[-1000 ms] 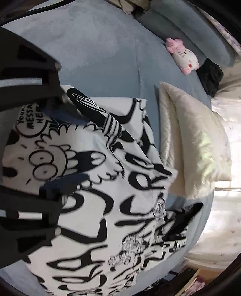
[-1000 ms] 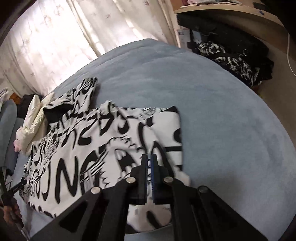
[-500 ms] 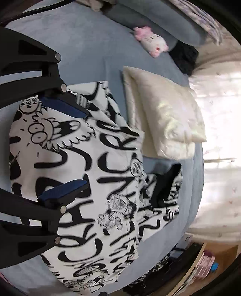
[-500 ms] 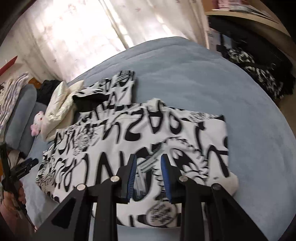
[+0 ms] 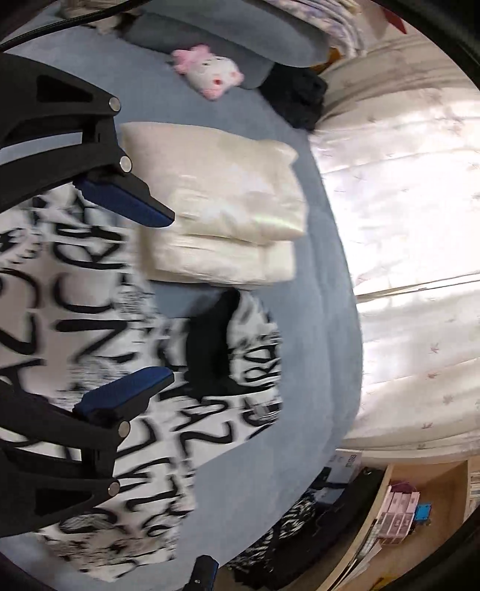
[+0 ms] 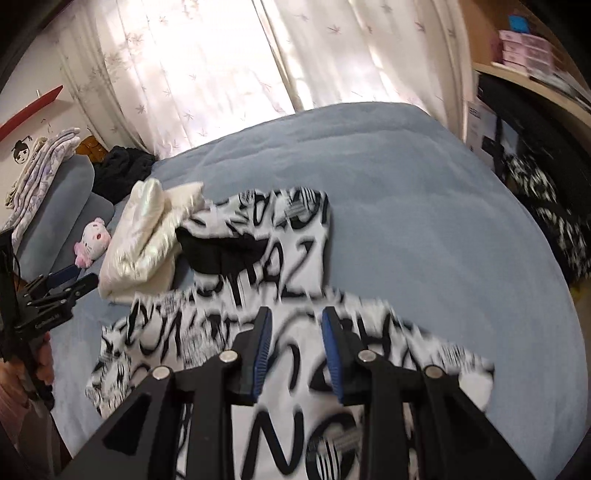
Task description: Fold large clothes
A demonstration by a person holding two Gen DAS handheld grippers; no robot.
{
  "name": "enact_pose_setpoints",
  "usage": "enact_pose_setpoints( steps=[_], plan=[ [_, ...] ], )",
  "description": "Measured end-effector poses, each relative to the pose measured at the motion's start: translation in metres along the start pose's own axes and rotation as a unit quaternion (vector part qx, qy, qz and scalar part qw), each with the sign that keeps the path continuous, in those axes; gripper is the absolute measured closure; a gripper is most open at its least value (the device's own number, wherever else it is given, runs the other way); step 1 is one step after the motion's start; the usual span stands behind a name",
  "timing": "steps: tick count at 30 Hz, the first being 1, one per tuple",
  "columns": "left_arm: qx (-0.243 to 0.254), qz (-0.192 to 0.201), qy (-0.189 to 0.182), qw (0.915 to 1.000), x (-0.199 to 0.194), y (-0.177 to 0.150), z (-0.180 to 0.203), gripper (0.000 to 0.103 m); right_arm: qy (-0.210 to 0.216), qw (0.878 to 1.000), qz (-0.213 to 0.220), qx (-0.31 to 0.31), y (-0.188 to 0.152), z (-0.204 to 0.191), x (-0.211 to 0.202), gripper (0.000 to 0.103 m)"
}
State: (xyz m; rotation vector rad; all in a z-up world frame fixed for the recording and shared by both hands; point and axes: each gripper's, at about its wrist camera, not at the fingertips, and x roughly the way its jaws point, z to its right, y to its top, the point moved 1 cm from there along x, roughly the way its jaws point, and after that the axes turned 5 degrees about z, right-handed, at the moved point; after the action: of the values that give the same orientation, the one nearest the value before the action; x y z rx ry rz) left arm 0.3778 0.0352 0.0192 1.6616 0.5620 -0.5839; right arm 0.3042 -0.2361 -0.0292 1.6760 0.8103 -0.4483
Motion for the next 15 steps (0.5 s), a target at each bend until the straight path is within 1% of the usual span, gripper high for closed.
enact_pose_setpoints(
  steps=[1, 2, 3, 5, 8, 12, 15],
  plan=[
    [-0.004, 0.002, 0.002, 1.0000, 0.012, 0.013, 0.003, 0.027, 0.001, 1.000, 0.002, 0.002, 0.012, -0.003, 0.008, 0.060],
    [-0.008, 0.002, 0.004, 1.0000, 0.024, 0.024, 0.007, 0.027, 0.002, 1.000, 0.004, 0.004, 0.022, -0.005, 0.016, 0.049],
    [-0.013, 0.002, 0.007, 0.9999, 0.034, 0.032, 0.009, 0.027, 0.003, 1.000, 0.007, 0.005, 0.033, -0.007, 0.026, 0.044],
    [-0.022, 0.000, 0.009, 0.9997, 0.064, 0.052, 0.015, 0.027, 0.004, 1.000, 0.007, 0.011, 0.052, -0.011, 0.048, 0.043],
    [-0.026, -0.007, 0.017, 0.9995, 0.108, 0.069, 0.027, 0.027, 0.002, 0.999, -0.012, 0.034, 0.078, -0.013, 0.097, 0.043],
    [-0.011, -0.021, 0.027, 0.9993, 0.160, 0.071, 0.047, 0.027, -0.016, 0.996, -0.032, 0.078, 0.101, -0.011, 0.155, 0.043],
    [-0.006, -0.038, 0.027, 0.9989, 0.196, 0.066, 0.056, 0.027, -0.037, 0.994, -0.045, 0.090, 0.115, -0.013, 0.196, 0.043]
  ],
)
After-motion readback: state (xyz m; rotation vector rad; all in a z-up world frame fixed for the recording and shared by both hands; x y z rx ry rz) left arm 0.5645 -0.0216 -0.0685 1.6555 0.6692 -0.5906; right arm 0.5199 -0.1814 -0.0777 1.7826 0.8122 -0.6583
